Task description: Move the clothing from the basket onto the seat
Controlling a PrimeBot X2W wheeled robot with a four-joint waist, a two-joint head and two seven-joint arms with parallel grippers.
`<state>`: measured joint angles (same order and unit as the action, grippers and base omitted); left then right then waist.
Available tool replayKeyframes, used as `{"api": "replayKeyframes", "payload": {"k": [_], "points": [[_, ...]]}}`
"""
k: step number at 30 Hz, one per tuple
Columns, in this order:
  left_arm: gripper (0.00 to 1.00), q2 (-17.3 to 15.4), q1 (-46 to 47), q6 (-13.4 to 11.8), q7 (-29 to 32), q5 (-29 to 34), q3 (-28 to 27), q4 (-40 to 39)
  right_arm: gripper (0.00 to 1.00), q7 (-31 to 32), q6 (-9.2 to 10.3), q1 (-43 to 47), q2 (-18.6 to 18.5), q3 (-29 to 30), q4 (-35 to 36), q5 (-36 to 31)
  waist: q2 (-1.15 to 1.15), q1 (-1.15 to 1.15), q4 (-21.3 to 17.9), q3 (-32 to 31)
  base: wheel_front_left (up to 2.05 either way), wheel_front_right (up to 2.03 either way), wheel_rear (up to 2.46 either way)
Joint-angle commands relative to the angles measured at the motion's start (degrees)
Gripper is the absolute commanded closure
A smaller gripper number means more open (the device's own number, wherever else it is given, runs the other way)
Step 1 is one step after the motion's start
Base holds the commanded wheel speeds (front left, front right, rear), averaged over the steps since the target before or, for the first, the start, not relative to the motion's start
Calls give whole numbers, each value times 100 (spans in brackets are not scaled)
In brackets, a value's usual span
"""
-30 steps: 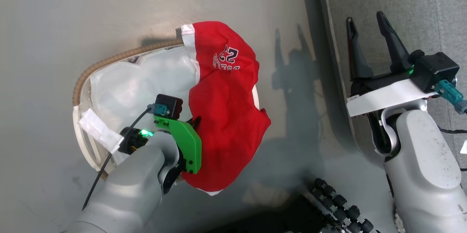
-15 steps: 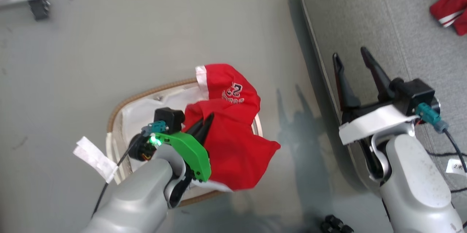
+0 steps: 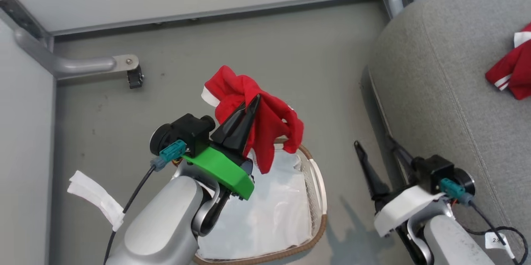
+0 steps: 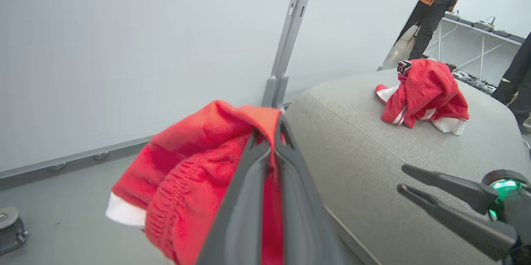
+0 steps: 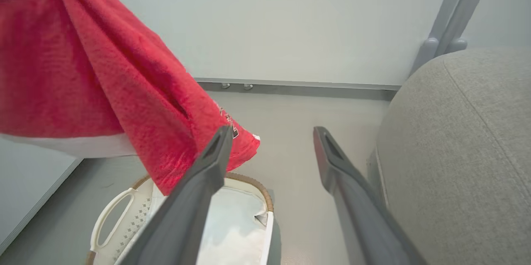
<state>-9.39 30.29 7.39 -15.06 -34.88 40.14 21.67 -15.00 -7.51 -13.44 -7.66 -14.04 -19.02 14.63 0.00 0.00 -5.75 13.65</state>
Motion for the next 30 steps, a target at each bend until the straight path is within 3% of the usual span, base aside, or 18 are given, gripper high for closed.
{"api": "replayKeyframes", "payload": {"k": [1,5,11,16,17,18,24,25,26,30], "points": [[100,49,-122,12,-15,91,-55,-124,0,-28,4,118,-112,-227,29,-36,0,0,526,-545,0,0,0],[100,128,-172,12,-10,237,-88,-441,0,-28,4,-106,-322,-889,128,-110,0,0,631,-642,0,0,0],[100,198,-171,12,-9,223,223,-677,0,-26,4,-842,-350,-1612,340,-477,0,0,816,-722,0,0,0],[100,273,-107,12,-10,64,704,-758,0,-20,4,-1451,-124,-2255,-395,-446,0,0,1039,-813,0,0,0],[100,287,-90,12,-10,24,794,-758,55,-20,4,-1539,-45,-2395,-612,-295,0,0,1092,-832,0,0,0],[100,295,-73,12,-10,-7,851,-755,100,-21,4,-1628,6,-2532,-800,-138,0,0,1138,-847,0,0,0],[98,251,-313,13,-10,-93,706,-554,100,-21,5,-1635,51,-2702,-1181,507,0,0,1112,-916,0,0,0],[59,258,-391,13,-9,-173,683,-491,100,-20,5,-1563,26,-2640,-1181,557,0,0,1064,-932,0,0,0],[0,217,-427,13,-7,-144,612,-449,100,-20,5,-1458,15,-2547,-1151,639,0,0,966,-949,0,0,0],[0,127,-735,13,-7,49,347,-334,100,-21,4,-1032,-38,-2176,-937,781,0,0,461,-972,0,0,0]]}}
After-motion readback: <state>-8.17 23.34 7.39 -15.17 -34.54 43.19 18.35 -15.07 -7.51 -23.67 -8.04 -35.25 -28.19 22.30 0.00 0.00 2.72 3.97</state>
